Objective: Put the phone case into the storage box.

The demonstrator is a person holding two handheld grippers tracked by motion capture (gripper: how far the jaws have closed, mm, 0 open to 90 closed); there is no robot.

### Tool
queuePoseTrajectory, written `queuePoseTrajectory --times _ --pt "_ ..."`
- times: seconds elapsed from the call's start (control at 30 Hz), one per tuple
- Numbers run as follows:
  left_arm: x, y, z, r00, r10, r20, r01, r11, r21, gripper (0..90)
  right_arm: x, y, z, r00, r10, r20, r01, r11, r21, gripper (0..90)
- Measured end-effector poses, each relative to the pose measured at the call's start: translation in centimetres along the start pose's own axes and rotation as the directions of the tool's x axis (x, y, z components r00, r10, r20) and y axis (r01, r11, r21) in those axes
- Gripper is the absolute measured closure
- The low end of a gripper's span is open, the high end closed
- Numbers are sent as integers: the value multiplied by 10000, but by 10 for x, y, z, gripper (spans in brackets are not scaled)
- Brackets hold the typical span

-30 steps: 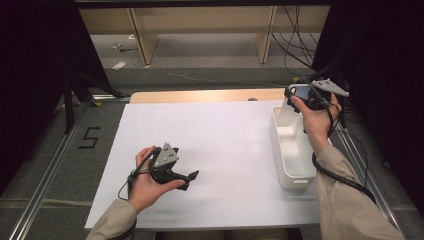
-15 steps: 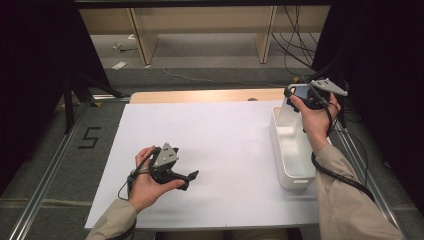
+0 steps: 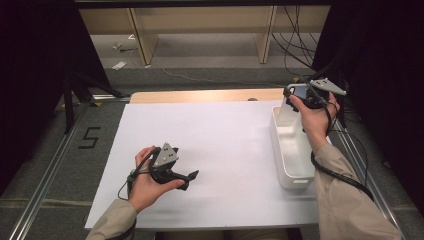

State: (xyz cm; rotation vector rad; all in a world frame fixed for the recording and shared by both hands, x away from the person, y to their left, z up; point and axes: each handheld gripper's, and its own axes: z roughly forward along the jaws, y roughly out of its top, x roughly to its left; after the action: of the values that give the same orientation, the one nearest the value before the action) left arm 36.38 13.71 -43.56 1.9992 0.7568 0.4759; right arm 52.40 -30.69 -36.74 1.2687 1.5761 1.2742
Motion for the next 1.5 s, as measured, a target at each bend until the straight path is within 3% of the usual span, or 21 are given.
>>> queuePoseTrajectory --times 1.5 --pt "1 -1 0 10000 4 -7 -4 10000 49 0 -2 -3 12 9999 -87 112 85 9998 174 180"
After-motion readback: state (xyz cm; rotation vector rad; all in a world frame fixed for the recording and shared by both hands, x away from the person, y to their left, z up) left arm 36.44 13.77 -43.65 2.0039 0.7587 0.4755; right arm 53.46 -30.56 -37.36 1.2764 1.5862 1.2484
